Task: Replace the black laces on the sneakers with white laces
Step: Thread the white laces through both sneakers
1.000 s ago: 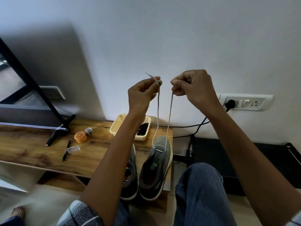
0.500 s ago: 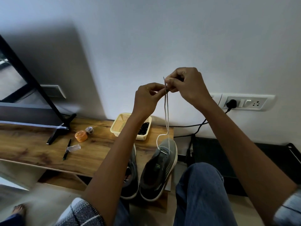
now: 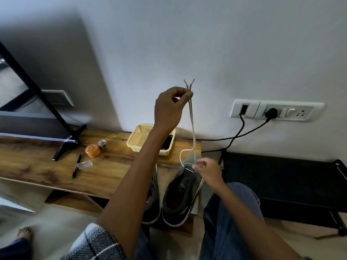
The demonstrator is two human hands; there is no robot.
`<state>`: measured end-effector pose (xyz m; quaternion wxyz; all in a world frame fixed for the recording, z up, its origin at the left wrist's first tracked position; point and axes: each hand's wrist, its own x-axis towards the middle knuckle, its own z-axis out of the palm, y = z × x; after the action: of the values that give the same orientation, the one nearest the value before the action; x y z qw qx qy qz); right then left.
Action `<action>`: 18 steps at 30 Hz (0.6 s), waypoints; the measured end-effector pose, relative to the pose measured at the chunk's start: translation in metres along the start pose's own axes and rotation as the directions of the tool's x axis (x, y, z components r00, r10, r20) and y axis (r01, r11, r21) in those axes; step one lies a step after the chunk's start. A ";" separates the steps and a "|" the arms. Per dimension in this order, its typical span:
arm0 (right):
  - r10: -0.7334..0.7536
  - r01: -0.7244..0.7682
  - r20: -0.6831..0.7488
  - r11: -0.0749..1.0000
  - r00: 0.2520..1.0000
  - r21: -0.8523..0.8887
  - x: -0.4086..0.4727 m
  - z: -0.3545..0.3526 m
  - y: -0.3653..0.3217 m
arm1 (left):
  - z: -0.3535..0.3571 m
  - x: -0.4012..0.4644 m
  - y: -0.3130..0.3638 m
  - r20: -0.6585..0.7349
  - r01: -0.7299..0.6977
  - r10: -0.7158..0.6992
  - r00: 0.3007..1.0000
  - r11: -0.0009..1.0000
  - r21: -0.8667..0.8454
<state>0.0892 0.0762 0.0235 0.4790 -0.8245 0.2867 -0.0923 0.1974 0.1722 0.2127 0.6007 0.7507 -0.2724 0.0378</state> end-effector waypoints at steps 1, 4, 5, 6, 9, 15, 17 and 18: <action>0.000 0.000 0.023 1.000 1.000 -0.030 0.002 0.009 0.009 | 0.001 0.000 0.000 -0.002 0.003 -0.003 1.000 1.000 -0.009; 0.046 -0.040 0.046 0.990 0.998 -0.139 0.005 0.031 0.023 | 0.003 0.001 -0.001 -0.002 0.007 -0.007 1.000 0.999 -0.032; 0.069 -0.061 0.035 0.982 0.997 -0.180 0.006 0.036 0.025 | 0.005 0.001 0.000 -0.001 0.008 -0.008 1.000 0.999 -0.036; 0.084 -0.076 0.027 0.975 0.996 -0.211 0.007 0.040 0.024 | 0.005 0.001 0.000 -0.002 0.009 -0.009 1.000 0.999 -0.040; 0.085 -0.074 0.032 0.963 0.996 -0.259 0.010 0.047 0.019 | 0.008 0.004 0.003 -0.013 -0.003 0.003 1.000 0.999 -0.045; 0.035 -0.040 -0.023 0.952 0.999 -0.304 0.006 0.054 0.019 | -0.002 0.017 0.009 -0.099 -0.050 0.041 0.994 0.995 -0.090; 0.034 -0.042 -0.032 0.950 0.999 -0.308 0.006 0.055 0.021 | -0.005 0.020 0.009 -0.113 -0.050 0.040 0.993 0.995 -0.091; 0.033 -0.042 -0.035 0.947 0.999 -0.318 0.006 0.056 0.021 | -0.005 0.019 0.009 -0.116 -0.050 0.039 0.993 0.994 -0.095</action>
<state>0.1095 0.1059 -0.0243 0.3371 -0.8840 0.3202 -0.0476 0.2110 0.1683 0.2294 0.6502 0.7108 -0.2559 0.0805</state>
